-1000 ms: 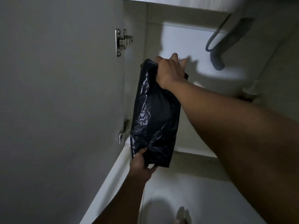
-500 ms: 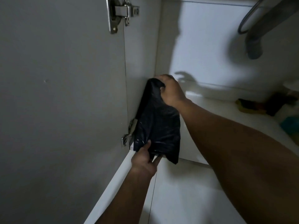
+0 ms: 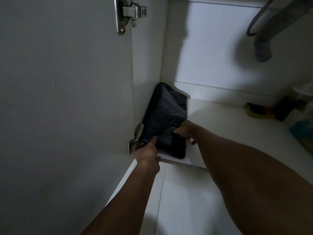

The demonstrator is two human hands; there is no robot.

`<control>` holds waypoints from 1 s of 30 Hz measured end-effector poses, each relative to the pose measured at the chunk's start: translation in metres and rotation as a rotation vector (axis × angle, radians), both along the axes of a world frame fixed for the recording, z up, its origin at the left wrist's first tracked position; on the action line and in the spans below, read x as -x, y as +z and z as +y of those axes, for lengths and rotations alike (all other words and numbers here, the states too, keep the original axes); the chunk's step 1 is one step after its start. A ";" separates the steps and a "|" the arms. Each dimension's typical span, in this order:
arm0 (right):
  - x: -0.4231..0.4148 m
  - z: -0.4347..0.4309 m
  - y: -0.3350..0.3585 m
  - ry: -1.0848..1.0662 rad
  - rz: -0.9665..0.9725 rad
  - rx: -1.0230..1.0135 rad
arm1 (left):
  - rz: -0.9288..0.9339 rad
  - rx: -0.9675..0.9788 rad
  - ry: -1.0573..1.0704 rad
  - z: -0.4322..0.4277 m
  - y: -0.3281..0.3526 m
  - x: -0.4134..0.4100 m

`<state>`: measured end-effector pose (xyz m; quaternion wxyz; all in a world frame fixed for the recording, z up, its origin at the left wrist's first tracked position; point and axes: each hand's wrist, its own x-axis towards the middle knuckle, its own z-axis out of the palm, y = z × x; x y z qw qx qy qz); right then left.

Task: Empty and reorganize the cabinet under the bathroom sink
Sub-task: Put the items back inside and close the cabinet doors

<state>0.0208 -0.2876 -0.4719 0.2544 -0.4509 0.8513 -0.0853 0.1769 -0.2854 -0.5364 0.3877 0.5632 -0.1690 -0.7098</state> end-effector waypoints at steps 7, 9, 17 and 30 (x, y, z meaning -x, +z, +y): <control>-0.001 0.011 0.002 -0.015 0.001 0.102 | 0.026 0.019 -0.060 -0.003 -0.005 -0.004; -0.004 0.029 0.010 -0.004 0.014 0.149 | -0.035 0.000 -0.080 0.005 -0.006 -0.007; -0.041 0.176 0.051 -0.138 0.034 0.283 | -0.444 0.460 -0.525 0.084 0.063 -0.021; -0.040 0.507 0.195 -0.603 0.380 0.387 | -0.563 1.384 -1.238 0.309 0.285 0.061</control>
